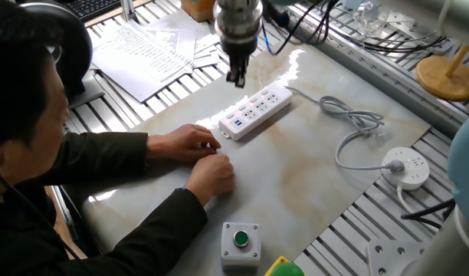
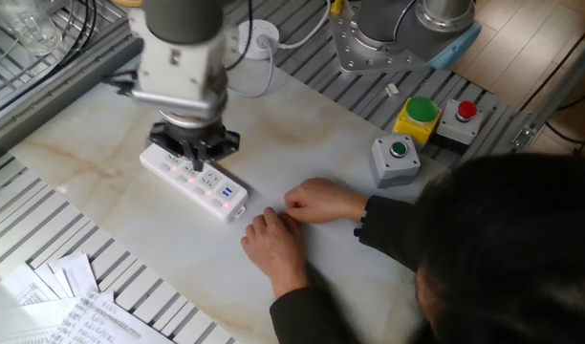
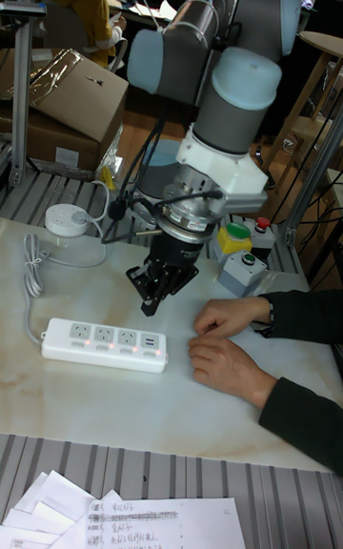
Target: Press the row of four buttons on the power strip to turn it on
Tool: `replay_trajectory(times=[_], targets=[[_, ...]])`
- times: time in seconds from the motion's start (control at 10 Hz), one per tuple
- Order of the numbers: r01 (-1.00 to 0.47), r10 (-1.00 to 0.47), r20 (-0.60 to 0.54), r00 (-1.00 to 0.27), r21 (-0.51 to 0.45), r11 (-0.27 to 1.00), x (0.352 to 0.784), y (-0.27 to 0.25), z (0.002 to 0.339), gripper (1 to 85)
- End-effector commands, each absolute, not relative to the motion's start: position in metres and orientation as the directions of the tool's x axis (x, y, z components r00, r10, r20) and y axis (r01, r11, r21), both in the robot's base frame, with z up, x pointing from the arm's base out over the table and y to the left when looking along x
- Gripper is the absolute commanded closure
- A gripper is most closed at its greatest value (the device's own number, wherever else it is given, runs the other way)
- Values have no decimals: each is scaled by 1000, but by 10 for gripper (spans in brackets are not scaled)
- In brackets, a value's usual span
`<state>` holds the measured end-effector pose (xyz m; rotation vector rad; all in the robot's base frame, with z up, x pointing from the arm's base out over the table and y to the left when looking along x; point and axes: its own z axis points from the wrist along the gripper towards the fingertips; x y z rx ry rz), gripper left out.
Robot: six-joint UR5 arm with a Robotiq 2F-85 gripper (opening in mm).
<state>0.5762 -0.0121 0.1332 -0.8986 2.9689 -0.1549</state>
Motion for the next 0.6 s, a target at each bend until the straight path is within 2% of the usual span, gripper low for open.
replay_trajectory(times=[0.0,0.5], targets=[[-548,-554,-58,-831,-92,832,588,-26,153,847],[-549,-558,-100,-824,-100,830,606,-35,151,847]])
